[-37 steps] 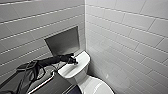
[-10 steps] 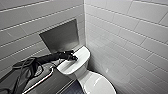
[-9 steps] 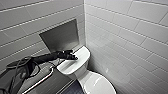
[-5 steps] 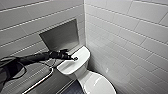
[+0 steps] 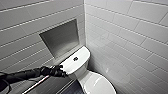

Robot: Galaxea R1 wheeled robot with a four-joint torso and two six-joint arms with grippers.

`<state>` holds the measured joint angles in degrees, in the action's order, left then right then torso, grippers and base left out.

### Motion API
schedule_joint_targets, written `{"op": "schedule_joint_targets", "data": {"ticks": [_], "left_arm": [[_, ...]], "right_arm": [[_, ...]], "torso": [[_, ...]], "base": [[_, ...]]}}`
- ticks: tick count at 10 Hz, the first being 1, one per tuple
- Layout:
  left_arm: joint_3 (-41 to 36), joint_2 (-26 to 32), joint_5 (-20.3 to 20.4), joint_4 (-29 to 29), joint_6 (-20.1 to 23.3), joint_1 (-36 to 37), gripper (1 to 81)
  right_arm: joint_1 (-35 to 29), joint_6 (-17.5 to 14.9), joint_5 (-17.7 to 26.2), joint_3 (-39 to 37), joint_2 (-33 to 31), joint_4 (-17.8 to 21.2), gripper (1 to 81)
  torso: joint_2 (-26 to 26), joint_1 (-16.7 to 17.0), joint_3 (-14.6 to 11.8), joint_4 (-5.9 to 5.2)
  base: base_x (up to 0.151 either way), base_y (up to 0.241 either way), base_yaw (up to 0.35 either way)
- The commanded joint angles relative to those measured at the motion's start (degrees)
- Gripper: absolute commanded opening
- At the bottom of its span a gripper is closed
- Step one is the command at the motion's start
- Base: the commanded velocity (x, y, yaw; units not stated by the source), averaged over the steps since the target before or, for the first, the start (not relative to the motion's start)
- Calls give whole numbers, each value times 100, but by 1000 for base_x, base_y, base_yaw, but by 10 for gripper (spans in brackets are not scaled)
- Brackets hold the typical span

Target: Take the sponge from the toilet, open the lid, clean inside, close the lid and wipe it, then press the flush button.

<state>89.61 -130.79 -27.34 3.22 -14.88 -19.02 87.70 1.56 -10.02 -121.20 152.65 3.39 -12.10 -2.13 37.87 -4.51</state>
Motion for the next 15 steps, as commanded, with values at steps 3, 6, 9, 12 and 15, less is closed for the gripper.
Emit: {"op": "schedule_joint_targets", "data": {"ticks": [3, 6, 9, 12, 15], "left_arm": [[-831, 738, 712, -1077, 3, -1801, 10], [-630, 528, 1082, -1640, 3, -3049, 10], [143, 28, 1591, -1974, 3, -4104, 10], [1214, -693, 1996, -2097, 12, -4852, 10], [2190, -1353, 2356, -2089, 12, -5362, 10]], "right_arm": [[86, 11, 458, -26, -4, -58, 10], [77, 20, 466, -78, 40, -66, 10], [77, 20, 457, -105, 66, -75, 10], [95, 11, 466, -262, 119, -93, 10], [77, 11, 466, -500, 277, -102, 10]], "torso": [[0, 0, 0, 0], [0, 0, -651, 0], [-5, 2, -1210, 0], [-11, 13, -1847, 0], [-19, 22, -1898, 0]], "base": [[0, 0, 0], [0, 0, 0], [0, 0, 0], [0, 0, 0], [0, 0, 0]]}}
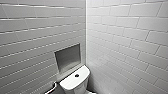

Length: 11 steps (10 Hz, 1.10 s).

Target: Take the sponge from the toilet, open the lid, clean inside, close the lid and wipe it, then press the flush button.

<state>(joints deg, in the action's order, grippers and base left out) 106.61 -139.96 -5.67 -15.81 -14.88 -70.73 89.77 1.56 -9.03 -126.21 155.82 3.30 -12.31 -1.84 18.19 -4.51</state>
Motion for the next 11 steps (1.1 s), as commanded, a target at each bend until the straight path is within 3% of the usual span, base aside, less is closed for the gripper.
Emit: {"op": "schedule_joint_targets", "data": {"ticks": [1, 3, 8, 11], "left_arm": [[825, -647, 285, -185, 12, -349, 10], [1362, -946, 576, -150, 3, -613, 10], [3216, -2264, 584, -133, 3, -973, 10], [3743, -2747, 584, -106, -14, -1035, 10]], "right_arm": [[-130, 2, 367, -112, 30, -93, 10], [-121, 2, 367, -376, 188, -93, 10], [-121, -41, 376, -1053, 611, -102, 10], [-112, -42, 394, -1413, 777, -111, 10]], "torso": [[0, 0, 2, 0], [-5, 2, -57, 0], [-9, 5, -54, 0], [-9, 7, -57, 0]], "base": [[0, 0, 0], [0, 0, 0], [0, 0, 0], [0, 0, 0]]}}
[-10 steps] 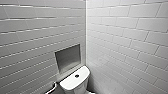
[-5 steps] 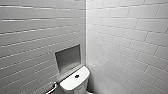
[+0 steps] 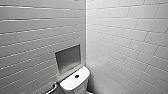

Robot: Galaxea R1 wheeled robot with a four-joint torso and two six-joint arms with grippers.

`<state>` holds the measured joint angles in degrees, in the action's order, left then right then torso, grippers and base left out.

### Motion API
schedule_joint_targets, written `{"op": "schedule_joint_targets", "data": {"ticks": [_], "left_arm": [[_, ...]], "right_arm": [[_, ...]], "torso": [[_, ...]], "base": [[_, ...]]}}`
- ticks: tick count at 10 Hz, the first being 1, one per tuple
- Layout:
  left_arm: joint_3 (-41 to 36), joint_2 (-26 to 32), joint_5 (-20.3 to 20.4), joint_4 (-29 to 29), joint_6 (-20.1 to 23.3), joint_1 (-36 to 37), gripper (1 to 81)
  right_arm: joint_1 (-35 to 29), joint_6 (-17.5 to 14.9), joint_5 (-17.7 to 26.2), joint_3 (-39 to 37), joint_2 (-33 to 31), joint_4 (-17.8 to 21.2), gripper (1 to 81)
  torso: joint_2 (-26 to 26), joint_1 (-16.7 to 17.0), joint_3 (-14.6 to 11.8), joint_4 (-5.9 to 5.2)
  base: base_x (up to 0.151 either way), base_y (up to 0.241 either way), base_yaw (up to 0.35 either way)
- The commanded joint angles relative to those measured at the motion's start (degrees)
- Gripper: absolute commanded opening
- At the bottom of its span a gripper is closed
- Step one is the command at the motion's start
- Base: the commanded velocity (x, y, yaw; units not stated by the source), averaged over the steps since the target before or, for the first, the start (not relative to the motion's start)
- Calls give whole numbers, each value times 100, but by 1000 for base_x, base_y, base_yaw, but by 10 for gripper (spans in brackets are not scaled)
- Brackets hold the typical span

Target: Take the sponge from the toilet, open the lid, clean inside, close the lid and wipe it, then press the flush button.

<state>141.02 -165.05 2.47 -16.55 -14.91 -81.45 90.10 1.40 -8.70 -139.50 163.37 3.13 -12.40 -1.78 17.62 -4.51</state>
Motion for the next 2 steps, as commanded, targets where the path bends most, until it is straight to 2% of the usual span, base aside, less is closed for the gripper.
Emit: {"op": "schedule_joint_targets", "data": {"ticks": [1, 2], "left_arm": [[540, -379, -239, -32, -39, 27, 10], [759, -529, -273, -32, -56, 27, 10]], "right_arm": [[-146, -26, 352, -234, 102, -94, 10], [-162, -26, 378, -366, 207, -102, 10]], "torso": [[0, 0, 0, 0], [0, 0, 0, 0]], "base": [[0, 0, 0], [0, 0, 0]]}}
